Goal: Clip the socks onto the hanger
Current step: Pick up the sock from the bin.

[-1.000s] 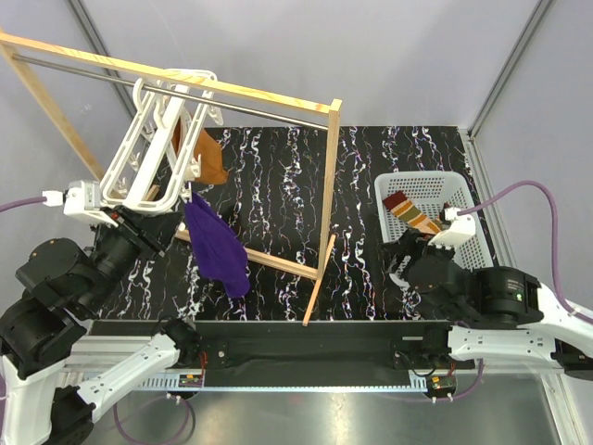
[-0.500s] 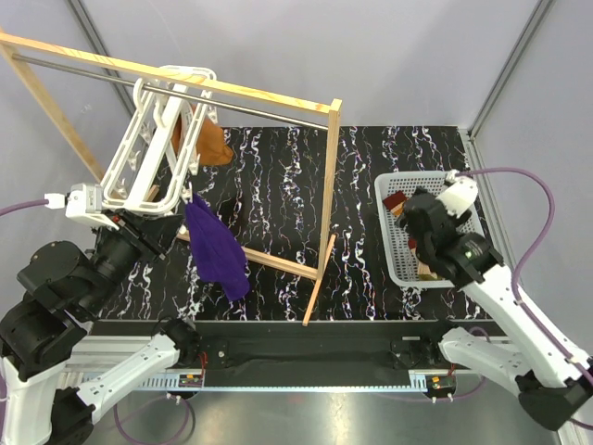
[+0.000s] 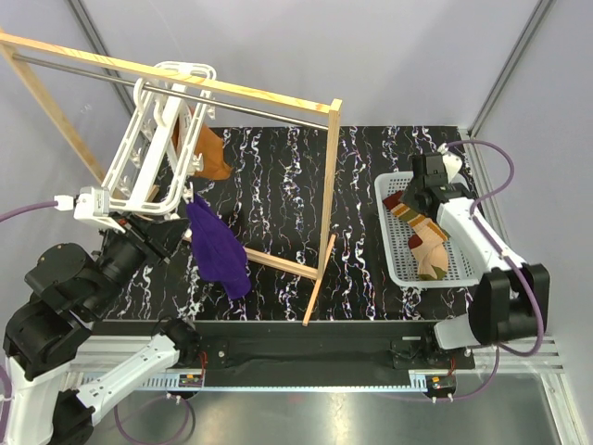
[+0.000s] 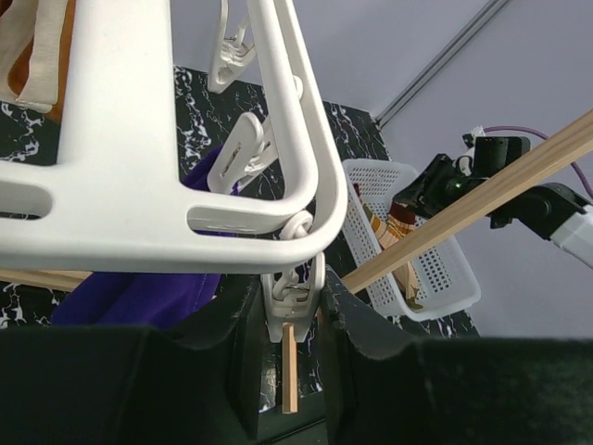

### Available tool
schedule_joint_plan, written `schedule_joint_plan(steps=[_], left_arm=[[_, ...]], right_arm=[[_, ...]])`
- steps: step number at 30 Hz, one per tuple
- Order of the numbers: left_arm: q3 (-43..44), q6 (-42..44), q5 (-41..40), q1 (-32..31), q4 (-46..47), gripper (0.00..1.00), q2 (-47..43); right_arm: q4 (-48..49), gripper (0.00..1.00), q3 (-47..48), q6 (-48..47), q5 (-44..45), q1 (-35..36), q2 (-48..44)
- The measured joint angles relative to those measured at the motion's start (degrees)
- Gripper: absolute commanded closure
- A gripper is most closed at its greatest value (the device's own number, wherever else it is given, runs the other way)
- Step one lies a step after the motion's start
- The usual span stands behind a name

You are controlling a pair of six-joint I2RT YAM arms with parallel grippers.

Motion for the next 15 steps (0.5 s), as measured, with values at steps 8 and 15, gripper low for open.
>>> schedule_joint_plan(steps=[8, 15], left_arm=[[-1.7, 0.2, 0.8, 0.0, 1.5, 1.00, -1.4], [-2.3, 0.2, 1.4, 0.0, 2.7, 1.00, -1.9]], right_arm=[[6.4, 0.46, -0.3, 1.0, -4.5, -2.4, 9.2], [12.7, 0.49, -0.4, 1.6, -7.1, -2.5, 17.1]])
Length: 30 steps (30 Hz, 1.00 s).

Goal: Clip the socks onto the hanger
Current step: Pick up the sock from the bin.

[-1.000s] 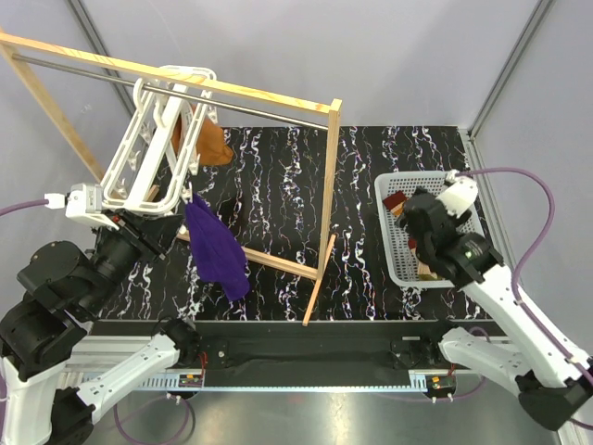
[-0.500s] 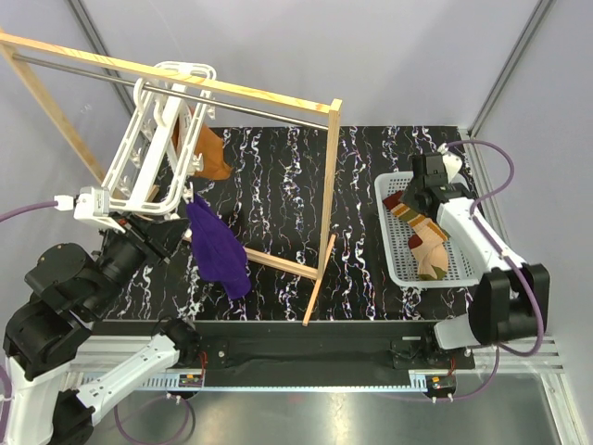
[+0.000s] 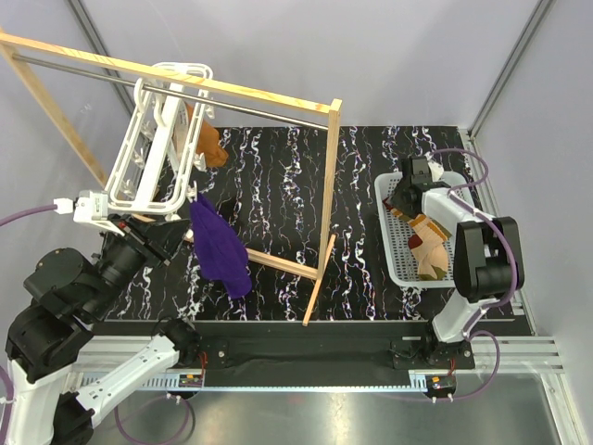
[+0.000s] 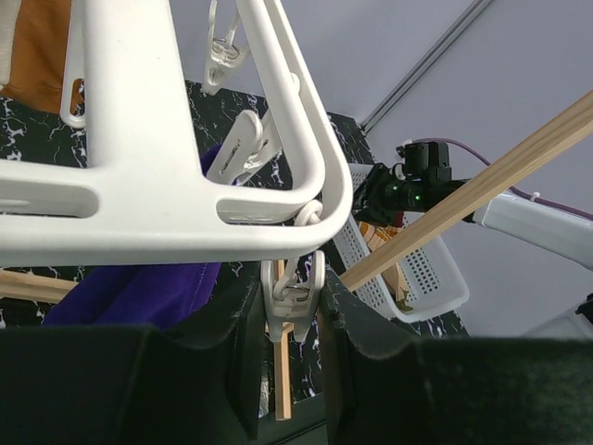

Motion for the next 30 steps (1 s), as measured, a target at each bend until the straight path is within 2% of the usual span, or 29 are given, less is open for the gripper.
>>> schedule_joint_plan(steps=[3, 9, 12, 15, 30], left_arm=[[-0.2, 0.0, 0.3, 0.0, 0.0, 1.00, 0.0], [-0.2, -0.2, 0.3, 0.0, -0.1, 1.00, 0.0], [-0.2, -0.2, 0.3, 0.0, -0.1, 1.00, 0.0], [-0.2, -0.2, 0.3, 0.0, -0.1, 1.00, 0.1], [-0.3, -0.2, 0.7, 0.0, -0.1, 1.00, 0.2]], right_arm=[[1.8, 0.56, 0.0, 0.2, -0.8, -0.1, 2.5], [3.7, 0.57, 0.0, 0.7, -0.6, -0.4, 4.7], [5.0, 0.55, 0.0, 0.8, -0.6, -0.8, 5.9], [6.1, 0.50, 0.0, 0.7, -0.7, -1.2, 7.3], [6.3, 0.43, 1.5, 0.4, -0.7, -1.7, 7.7]])
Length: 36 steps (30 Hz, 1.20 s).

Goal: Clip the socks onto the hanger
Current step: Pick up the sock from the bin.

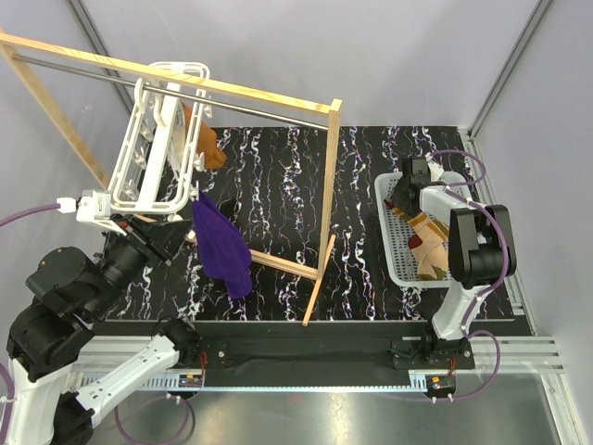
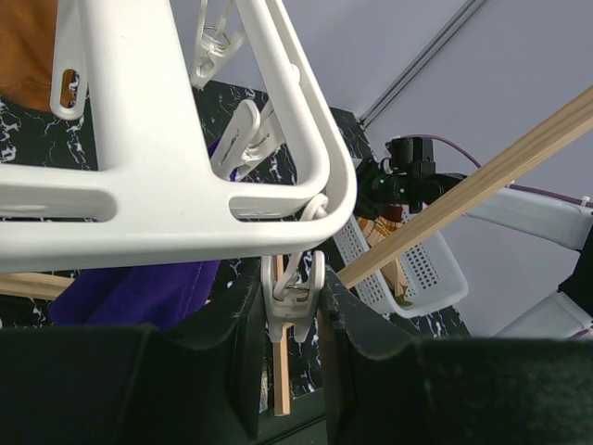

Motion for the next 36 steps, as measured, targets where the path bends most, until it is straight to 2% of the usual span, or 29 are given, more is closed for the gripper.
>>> schedule_joint_plan(steps=[6, 12, 16, 17, 18, 26, 27, 28, 32, 36], left_arm=[[0.0, 0.0, 0.2, 0.0, 0.0, 1.00, 0.0], [0.0, 0.0, 0.3, 0.0, 0.0, 1.00, 0.0], [0.0, 0.0, 0.5, 0.0, 0.0, 1.00, 0.0], [0.0, 0.0, 0.5, 0.0, 0.0, 1.00, 0.0], [0.0, 0.0, 0.6, 0.0, 0.0, 1.00, 0.0], [-0.3, 0.0, 0.9, 0.0, 0.1, 1.00, 0.0], [-0.5, 0.0, 0.9, 0.0, 0.2, 1.00, 0.0], [-0.7, 0.0, 0.9, 0.0, 0.2, 1.00, -0.1], [-1.1, 0.0, 0.9, 0.0, 0.3, 1.00, -0.1], [-1.4, 0.0, 0.9, 0.0, 0.5, 1.00, -0.2]], right_arm=[[-2.1, 0.40, 2.3, -0.3, 1.2, 0.0, 1.4], [-3.4, 0.45, 5.0, -0.5, 2.1, -0.1, 4.3], [-3.5, 0.57, 4.8, 0.0, 2.3, -0.2, 4.3], [-3.1, 0.65, 4.3, 0.0, 2.6, -0.3, 4.2], [-2.7, 0.68, 3.8, 0.0, 2.9, -0.3, 4.0], [-2.0, 0.88, -0.8, 0.5, 3.2, -0.5, 0.2], [-2.3, 0.98, -1.2, 0.3, 3.2, -0.5, -0.3], [-2.8, 1.00, -1.5, -0.2, 3.2, -0.5, -0.7], [-4.5, 1.00, -2.6, -1.3, 3.2, -0.6, -3.9], [-5.6, 1.00, -5.6, -2.1, 3.0, -0.7, -11.0]])
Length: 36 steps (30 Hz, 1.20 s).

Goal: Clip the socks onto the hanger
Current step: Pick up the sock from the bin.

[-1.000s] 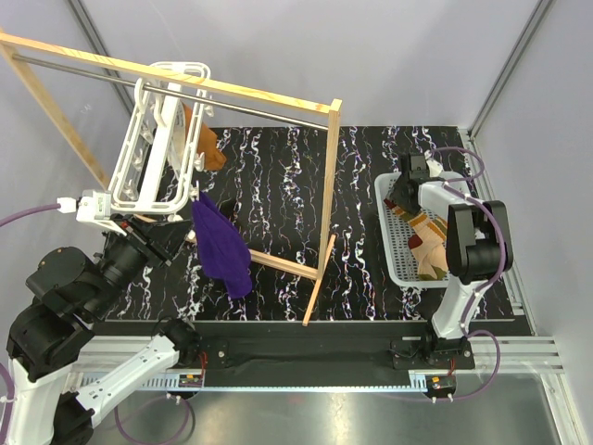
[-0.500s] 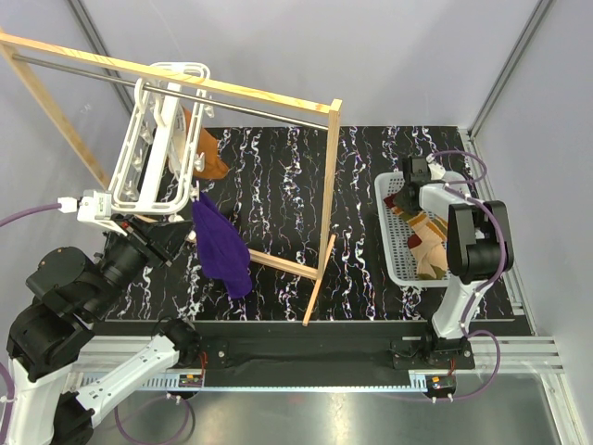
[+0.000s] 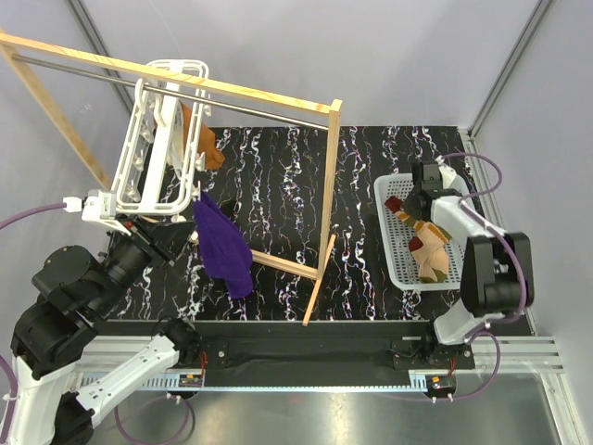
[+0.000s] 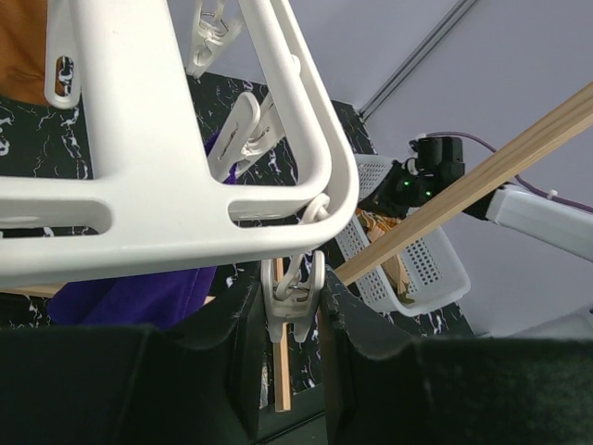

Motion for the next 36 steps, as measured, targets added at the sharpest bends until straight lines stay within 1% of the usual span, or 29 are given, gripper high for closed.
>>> schedule_joint_plan(steps=[4, 9, 13, 19, 22, 28, 33, 36], left_arm=[[0.0, 0.0, 0.0, 0.0, 0.1, 1.00, 0.0], [0.0, 0.0, 0.2, 0.0, 0.3, 1.00, -0.1], [0.0, 0.0, 0.3, 0.0, 0.3, 1.00, -0.3], [0.0, 0.0, 0.4, 0.0, 0.4, 1.00, -0.4], [0.0, 0.0, 0.4, 0.0, 0.6, 1.00, -0.4], [0.0, -0.5, 0.4, 0.0, 0.6, 1.00, -0.4], [0.0, -1.1, 0.4, 0.0, 0.5, 1.00, -0.4], [0.0, -1.7, 0.4, 0.0, 0.5, 1.00, -0.4]], right_arm=[[-2.1, 1.00, -3.7, -0.6, -0.2, 0.0, -11.2], [-5.3, 1.00, -9.1, -0.7, -3.5, 0.0, -26.9], [-10.8, 1.00, -12.9, -0.7, -8.5, 0.1, -40.7], [-19.7, 1.00, -13.2, 0.2, -19.3, 1.2, -57.3], [-24.1, 1.00, -11.3, 0.8, -25.4, 1.4, -61.9], [-29.9, 1.00, -3.9, 1.1, -37.2, 1.5, -64.8], [-30.4, 1.00, 1.3, 2.1, -46.9, 1.5, -64.9], [-29.4, 1.00, 2.2, 3.4, -51.5, 1.5, -64.9]])
